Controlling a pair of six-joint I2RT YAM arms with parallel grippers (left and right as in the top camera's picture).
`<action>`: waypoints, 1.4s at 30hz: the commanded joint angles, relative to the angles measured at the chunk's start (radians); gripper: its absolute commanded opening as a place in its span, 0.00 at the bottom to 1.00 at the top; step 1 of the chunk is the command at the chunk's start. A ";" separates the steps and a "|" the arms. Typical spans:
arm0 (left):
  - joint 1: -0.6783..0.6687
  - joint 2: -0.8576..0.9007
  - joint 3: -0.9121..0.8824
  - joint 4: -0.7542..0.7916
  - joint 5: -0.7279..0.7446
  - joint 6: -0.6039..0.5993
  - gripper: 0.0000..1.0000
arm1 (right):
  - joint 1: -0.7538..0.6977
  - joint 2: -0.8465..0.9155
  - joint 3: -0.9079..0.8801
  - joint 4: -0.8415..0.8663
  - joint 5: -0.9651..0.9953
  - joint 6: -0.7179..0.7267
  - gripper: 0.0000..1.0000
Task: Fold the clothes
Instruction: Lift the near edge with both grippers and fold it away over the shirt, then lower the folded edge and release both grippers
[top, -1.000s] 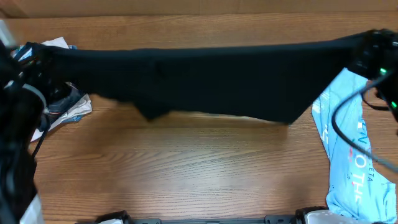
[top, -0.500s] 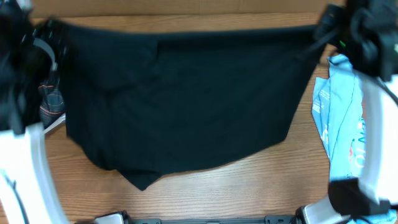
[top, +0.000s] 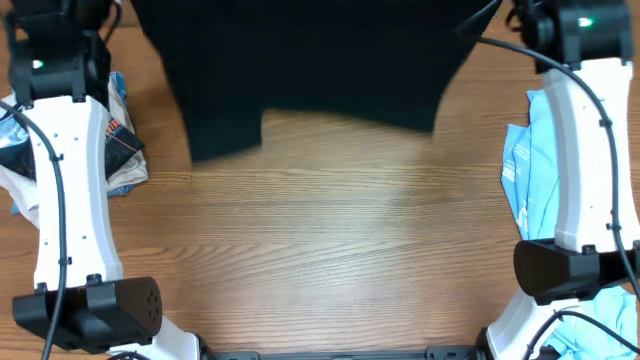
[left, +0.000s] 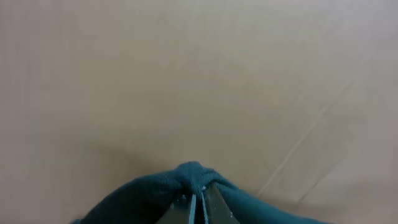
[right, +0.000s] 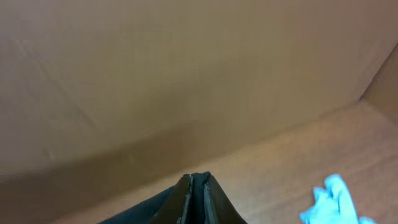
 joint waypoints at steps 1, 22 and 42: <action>0.000 -0.066 0.118 -0.062 0.045 0.012 0.04 | -0.023 -0.053 0.079 -0.029 0.028 -0.006 0.08; -0.116 0.141 -0.316 -1.098 -0.002 0.139 0.04 | -0.028 0.051 -0.372 -0.674 -0.074 0.049 0.04; -0.050 -0.010 -0.631 -1.128 -0.276 0.003 0.04 | -0.045 -0.055 -0.885 -0.528 -0.138 0.134 0.04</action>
